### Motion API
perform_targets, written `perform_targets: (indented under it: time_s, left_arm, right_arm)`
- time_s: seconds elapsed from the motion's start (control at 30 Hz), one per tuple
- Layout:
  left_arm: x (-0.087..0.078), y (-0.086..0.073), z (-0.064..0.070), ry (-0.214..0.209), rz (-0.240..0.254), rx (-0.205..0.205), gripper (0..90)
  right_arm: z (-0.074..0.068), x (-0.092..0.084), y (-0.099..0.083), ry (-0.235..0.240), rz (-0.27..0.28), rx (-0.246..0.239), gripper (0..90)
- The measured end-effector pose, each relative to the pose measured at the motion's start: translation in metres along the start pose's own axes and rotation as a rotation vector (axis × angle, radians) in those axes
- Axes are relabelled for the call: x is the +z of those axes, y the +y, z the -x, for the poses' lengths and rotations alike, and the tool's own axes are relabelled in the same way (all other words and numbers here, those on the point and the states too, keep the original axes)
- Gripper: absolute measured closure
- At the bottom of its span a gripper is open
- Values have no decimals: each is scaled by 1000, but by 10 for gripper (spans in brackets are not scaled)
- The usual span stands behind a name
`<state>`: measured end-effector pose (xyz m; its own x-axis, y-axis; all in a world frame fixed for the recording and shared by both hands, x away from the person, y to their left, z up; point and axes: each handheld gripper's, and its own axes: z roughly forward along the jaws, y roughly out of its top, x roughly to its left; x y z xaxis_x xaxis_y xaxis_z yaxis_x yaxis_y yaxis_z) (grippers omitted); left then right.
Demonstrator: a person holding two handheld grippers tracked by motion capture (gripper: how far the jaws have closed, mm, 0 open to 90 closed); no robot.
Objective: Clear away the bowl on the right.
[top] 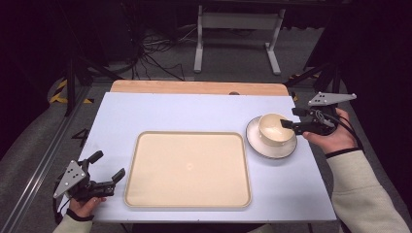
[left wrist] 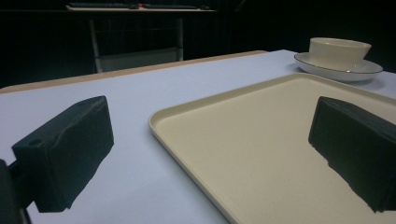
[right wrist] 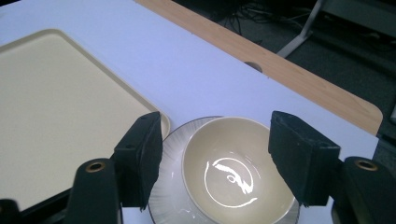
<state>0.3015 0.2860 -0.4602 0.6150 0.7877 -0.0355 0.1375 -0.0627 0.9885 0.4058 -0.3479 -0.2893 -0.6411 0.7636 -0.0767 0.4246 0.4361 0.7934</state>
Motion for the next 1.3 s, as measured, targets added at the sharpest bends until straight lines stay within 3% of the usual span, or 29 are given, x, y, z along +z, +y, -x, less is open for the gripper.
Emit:
perform_targets:
  time_s: [0.23, 0.47, 0.57, 0.63, 0.8, 1.03, 1.3]
  left_arm:
    - [-1, 0, 0, -9, 0, 4, 6]
    - [-2, -1, 3, -18, 0, 29, 12]
    - [-1, -1, 5, -15, -6, 41, 16]
    - [-2, -1, 9, -12, -9, 71, 23]
    - [-2, -1, 9, -6, -9, 62, 23]
    - [-2, -1, 10, -13, -20, 80, 23]
    - [-1, -1, 10, -13, -20, 79, 24]
  right_arm:
    - [14, 3, 5, 17, -67, 12, 382]
    - [30, 12, 4, 4, -111, 24, 404]
    - [38, 21, 1, -3, -134, 34, 404]
    - [44, 30, -3, -5, -139, 46, 406]
    - [53, 46, -9, -7, -162, 68, 430]
    - [63, 66, -22, 6, -165, 89, 450]
    - [71, 85, -38, -13, -190, 114, 480]
